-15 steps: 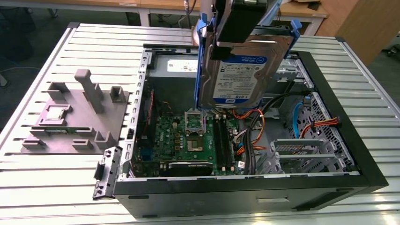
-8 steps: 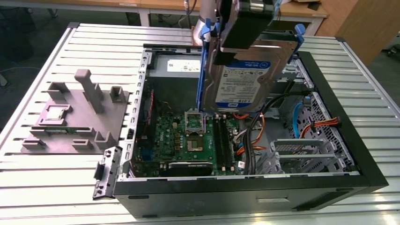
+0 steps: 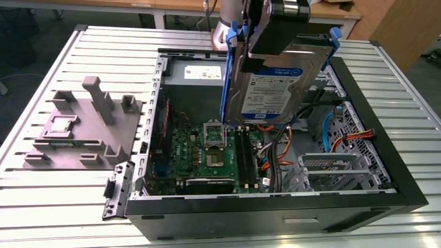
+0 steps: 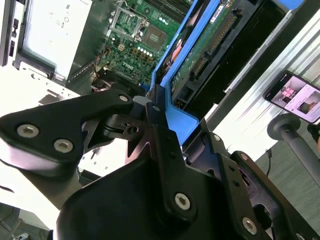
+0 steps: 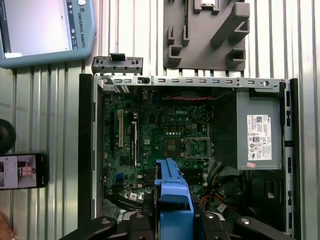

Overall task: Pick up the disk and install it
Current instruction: 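Insert the disk into the insertion slot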

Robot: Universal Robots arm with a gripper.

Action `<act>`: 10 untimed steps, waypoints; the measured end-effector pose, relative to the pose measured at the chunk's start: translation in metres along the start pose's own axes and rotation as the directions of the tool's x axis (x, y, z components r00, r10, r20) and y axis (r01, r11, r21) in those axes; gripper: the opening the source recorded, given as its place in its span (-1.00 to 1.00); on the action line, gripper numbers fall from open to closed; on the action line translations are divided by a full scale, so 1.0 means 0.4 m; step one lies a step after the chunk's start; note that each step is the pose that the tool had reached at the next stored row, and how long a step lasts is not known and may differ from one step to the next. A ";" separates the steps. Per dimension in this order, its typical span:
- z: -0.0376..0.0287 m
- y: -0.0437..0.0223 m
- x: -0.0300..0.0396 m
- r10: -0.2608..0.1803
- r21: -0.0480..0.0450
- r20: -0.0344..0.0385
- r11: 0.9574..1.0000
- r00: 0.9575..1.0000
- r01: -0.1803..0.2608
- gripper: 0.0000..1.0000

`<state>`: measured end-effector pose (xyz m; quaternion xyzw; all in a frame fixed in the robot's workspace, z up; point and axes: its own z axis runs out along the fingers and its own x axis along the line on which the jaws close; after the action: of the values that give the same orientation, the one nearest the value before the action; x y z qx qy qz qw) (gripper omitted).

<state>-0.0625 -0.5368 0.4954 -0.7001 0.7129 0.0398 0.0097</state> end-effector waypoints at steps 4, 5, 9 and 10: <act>0.000 0.000 0.000 0.000 0.000 0.000 1.000 1.000 0.000 -0.27; 0.000 -0.001 0.000 0.000 0.000 0.000 1.000 1.000 0.000 -0.27; 0.000 -0.002 0.001 0.000 0.000 0.000 1.000 1.000 0.000 -0.27; 0.000 -0.002 0.001 0.000 0.000 0.000 1.000 1.000 0.000 -0.27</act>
<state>-0.0617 -0.5374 0.4952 -0.7001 0.7129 0.0399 0.0097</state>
